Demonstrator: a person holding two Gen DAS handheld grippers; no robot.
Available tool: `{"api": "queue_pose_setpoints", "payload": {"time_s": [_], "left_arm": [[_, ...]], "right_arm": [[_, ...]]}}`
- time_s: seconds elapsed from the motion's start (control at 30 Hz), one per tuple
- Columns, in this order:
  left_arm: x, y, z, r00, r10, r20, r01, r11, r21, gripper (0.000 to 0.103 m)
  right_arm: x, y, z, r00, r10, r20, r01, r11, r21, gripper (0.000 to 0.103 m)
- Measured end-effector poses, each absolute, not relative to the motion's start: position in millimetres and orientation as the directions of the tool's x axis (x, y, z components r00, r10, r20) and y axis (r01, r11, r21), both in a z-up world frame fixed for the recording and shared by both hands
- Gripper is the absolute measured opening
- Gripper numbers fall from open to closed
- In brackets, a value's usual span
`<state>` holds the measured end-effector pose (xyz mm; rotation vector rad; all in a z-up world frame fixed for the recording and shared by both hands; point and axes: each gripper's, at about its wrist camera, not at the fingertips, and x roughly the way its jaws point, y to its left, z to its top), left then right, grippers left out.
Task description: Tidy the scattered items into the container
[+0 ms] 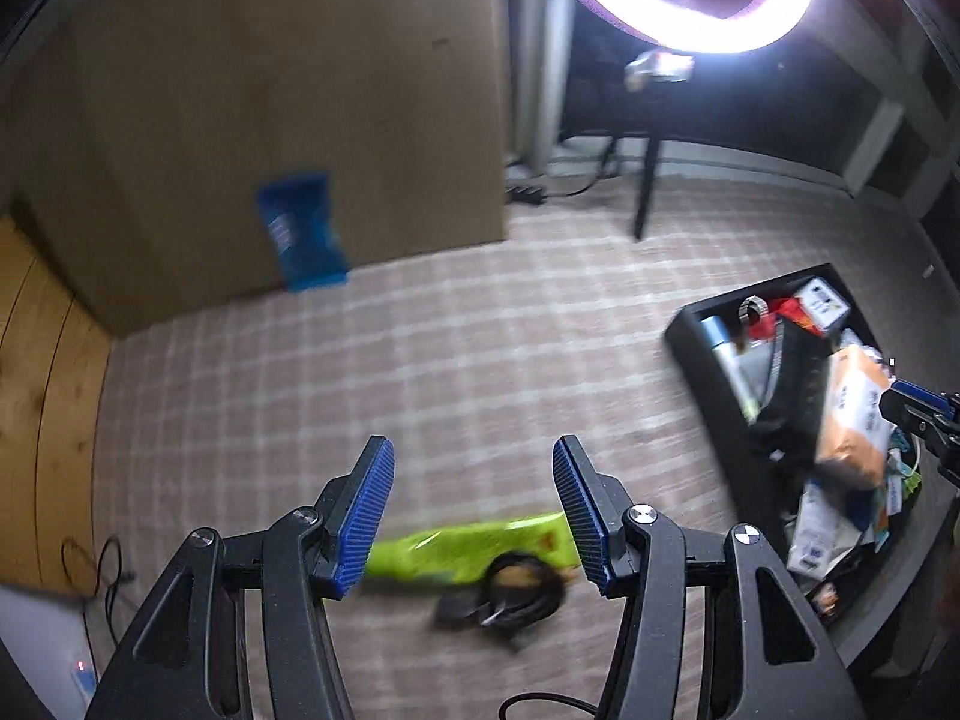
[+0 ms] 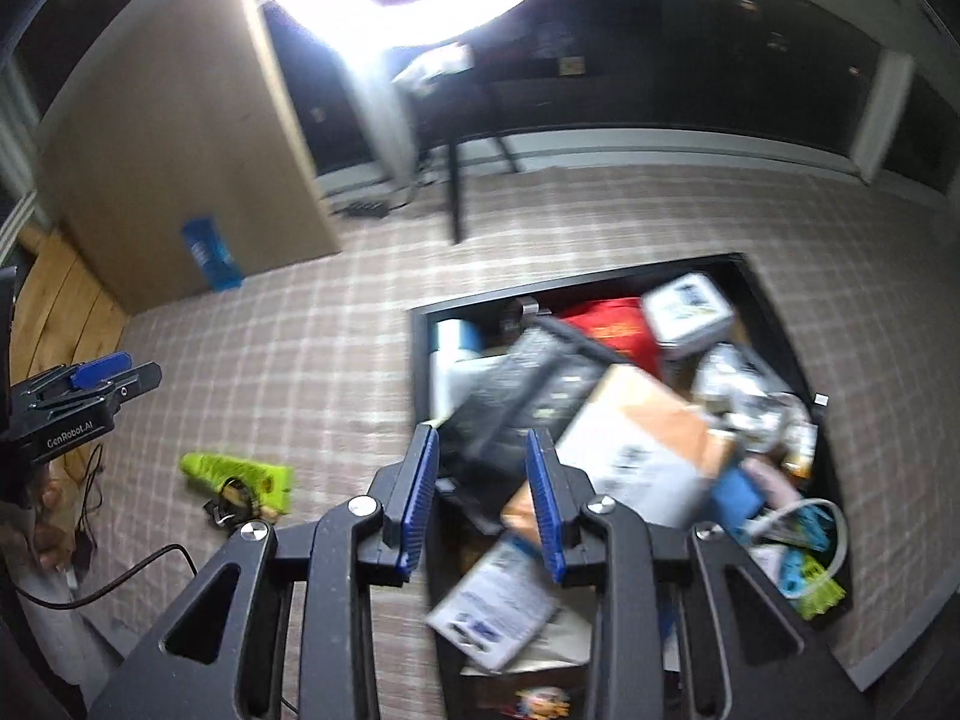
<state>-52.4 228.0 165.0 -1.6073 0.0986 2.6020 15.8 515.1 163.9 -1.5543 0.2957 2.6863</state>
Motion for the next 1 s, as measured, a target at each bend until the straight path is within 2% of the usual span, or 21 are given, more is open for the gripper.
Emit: {"api": "queue_pose_setpoints", "payload": {"time_s": [0.33,0.57,0.67,1.0], "left_arm": [[-27.0,144.0,145.6,-0.414,-0.031,-0.910,0.053,-0.999,0.010,0.053],[-35.4,99.5,146.7,-0.434,-0.041,-0.900,0.138,-0.990,-0.021,0.053],[-47.8,88.7,146.1,-0.454,-0.052,-0.890,0.148,-0.989,-0.018,0.053],[-131.1,65.3,118.1,-0.489,-0.023,-0.872,0.134,-0.990,-0.049,0.052]], "right_arm": [[-15.7,428.0,146.6,-0.451,-0.157,-0.878,0.057,-0.987,0.148,0.030],[-47.7,383.8,148.2,-0.448,-0.194,-0.873,0.117,-0.981,0.158,0.030],[-65.8,365.8,147.3,-0.453,-0.212,-0.866,0.134,-0.977,0.168,0.033],[-139.5,306.9,119.1,-0.446,-0.229,-0.865,0.180,-0.970,0.164,0.034]]}}
